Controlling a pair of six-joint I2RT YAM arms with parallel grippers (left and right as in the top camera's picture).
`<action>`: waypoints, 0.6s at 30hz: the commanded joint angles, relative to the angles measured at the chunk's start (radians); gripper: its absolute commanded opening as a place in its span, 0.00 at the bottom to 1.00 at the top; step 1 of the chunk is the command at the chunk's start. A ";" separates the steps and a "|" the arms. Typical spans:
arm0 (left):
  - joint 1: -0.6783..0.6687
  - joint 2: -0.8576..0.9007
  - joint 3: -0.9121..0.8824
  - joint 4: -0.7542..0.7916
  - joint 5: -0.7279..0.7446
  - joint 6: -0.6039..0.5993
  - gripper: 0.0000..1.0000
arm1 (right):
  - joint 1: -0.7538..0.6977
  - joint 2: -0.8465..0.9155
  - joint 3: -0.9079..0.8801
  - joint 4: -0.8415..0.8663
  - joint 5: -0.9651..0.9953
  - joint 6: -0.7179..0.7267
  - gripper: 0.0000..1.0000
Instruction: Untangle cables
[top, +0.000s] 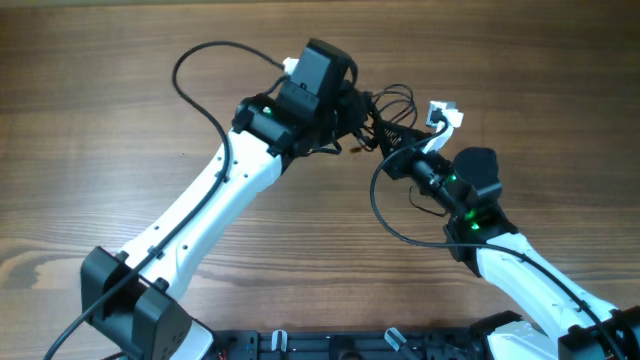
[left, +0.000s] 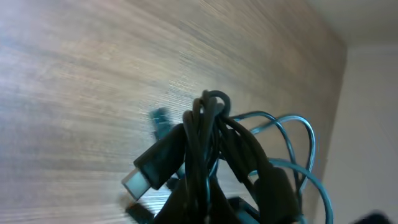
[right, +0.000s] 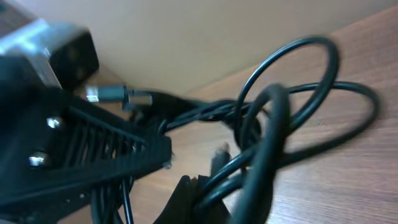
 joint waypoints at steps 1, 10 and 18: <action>-0.047 0.002 0.002 0.078 0.118 0.270 0.04 | 0.003 -0.014 0.002 -0.003 -0.109 -0.087 0.04; 0.022 0.002 0.002 0.100 0.145 0.175 0.04 | -0.096 -0.040 0.003 -0.030 -0.253 -0.048 1.00; 0.173 0.002 0.002 0.096 0.138 -0.404 0.04 | -0.204 -0.073 0.001 -0.222 -0.535 -0.364 1.00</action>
